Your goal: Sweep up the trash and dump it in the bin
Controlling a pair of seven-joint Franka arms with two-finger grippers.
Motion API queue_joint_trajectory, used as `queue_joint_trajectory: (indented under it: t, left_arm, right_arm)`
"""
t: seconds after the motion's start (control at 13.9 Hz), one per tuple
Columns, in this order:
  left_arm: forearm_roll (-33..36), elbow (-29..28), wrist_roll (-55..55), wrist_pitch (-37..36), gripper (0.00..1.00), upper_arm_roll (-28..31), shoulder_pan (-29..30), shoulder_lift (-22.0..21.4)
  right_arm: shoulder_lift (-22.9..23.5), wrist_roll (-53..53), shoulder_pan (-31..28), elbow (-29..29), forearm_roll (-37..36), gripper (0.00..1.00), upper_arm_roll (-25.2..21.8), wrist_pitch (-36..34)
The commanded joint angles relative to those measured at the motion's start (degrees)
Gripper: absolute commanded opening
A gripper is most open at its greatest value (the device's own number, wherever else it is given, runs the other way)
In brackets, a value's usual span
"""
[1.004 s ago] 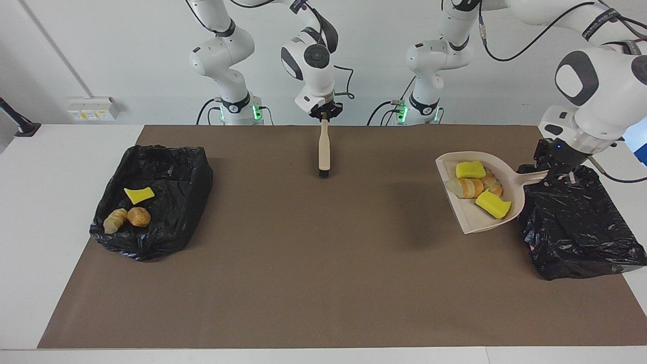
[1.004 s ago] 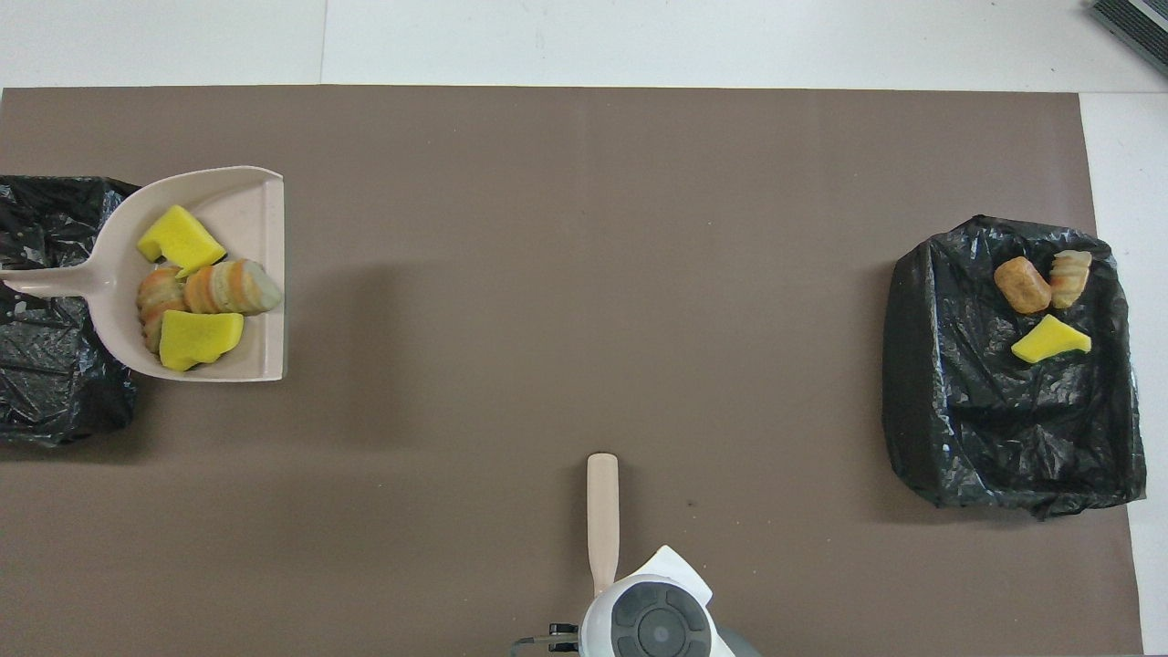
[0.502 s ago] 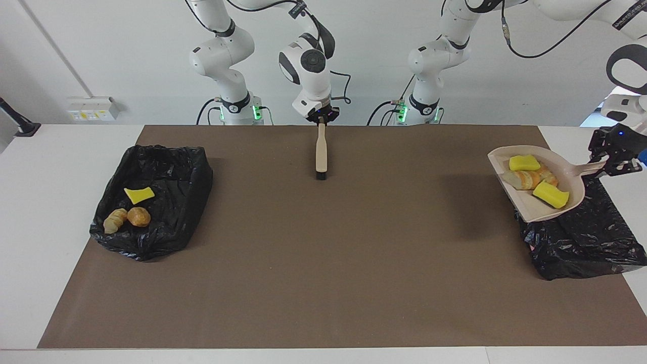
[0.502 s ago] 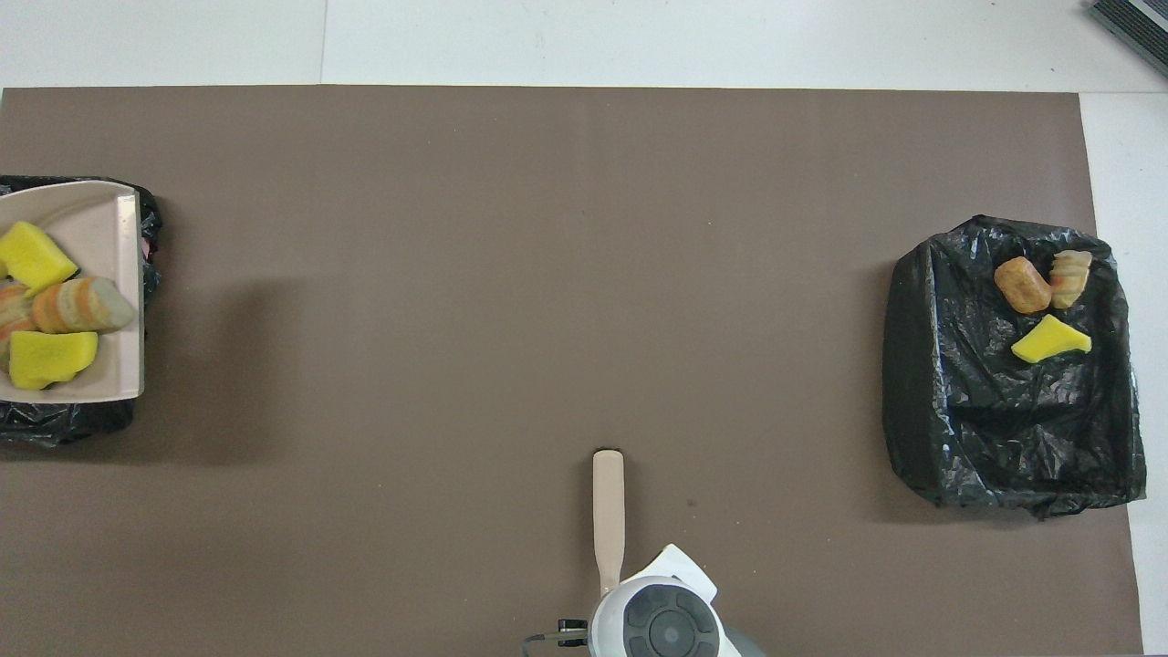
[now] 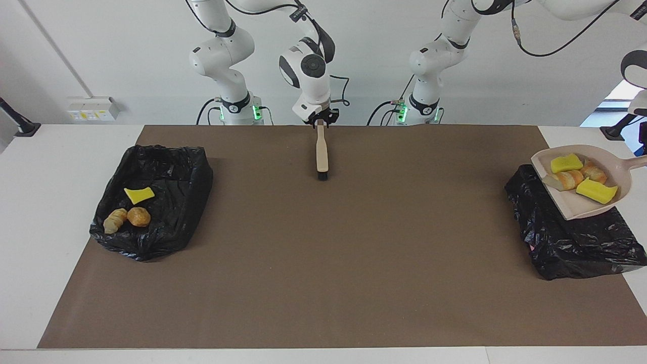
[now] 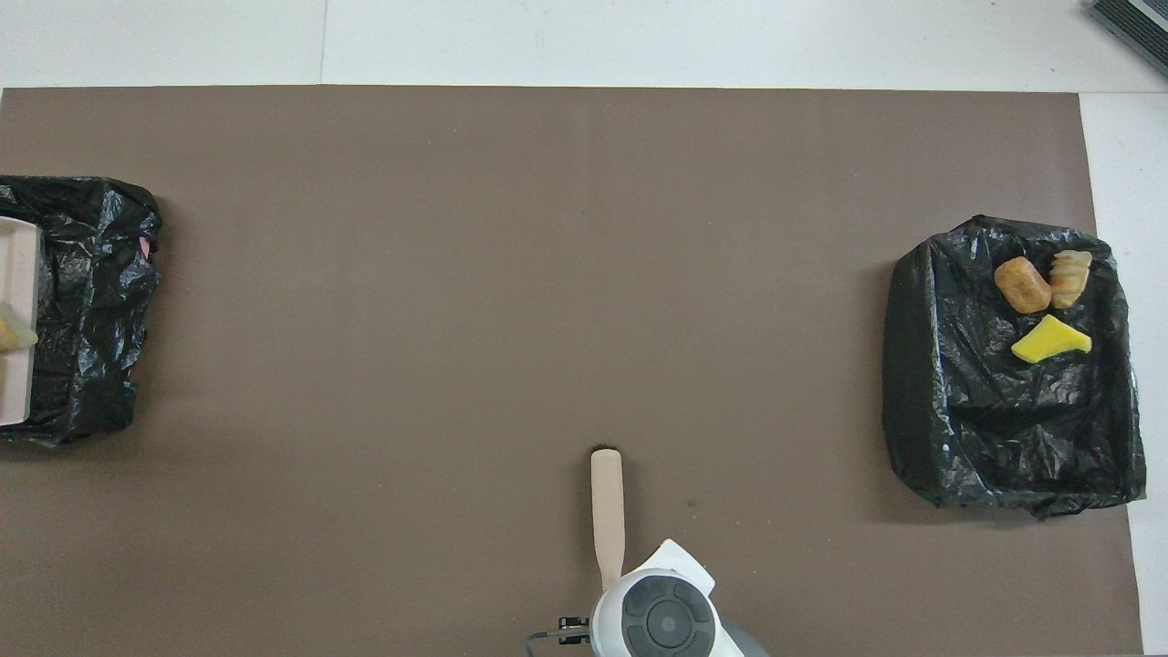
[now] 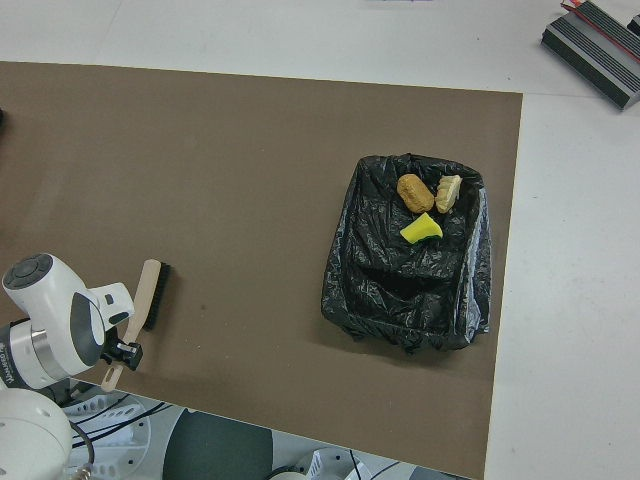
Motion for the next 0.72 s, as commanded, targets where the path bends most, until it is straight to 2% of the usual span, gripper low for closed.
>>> queue_joint_trajectory:
  t: [0.0, 0.22, 0.36, 0.65]
  left_arm:
    - [11.4, -2.9, -8.2, 0.5, 0.0, 0.1, -3.3, -1.6]
    - [18.6, -4.7, -11.2, -0.5, 0.0, 0.1, -5.1, -2.9]
    - [23.2, -6.2, -14.1, -0.7, 0.0, -0.1, -5.2, -3.7]
    - [33.9, -5.8, -16.1, -1.1, 0.0, 0.1, -6.3, -4.1]
  right_arm:
    - [1.5, -1.7, -0.7, 1.9, -0.8, 1.0, 0.0, 0.7]
    - [3.8, -1.6, -2.8, 5.7, -1.0, 1.0, -0.2, 0.4]
    - [3.8, -2.1, -5.6, 6.2, -2.4, 1.0, -0.3, 1.0]
    - [3.7, -3.3, -14.6, 9.9, -12.1, 1.0, -0.4, 0.6]
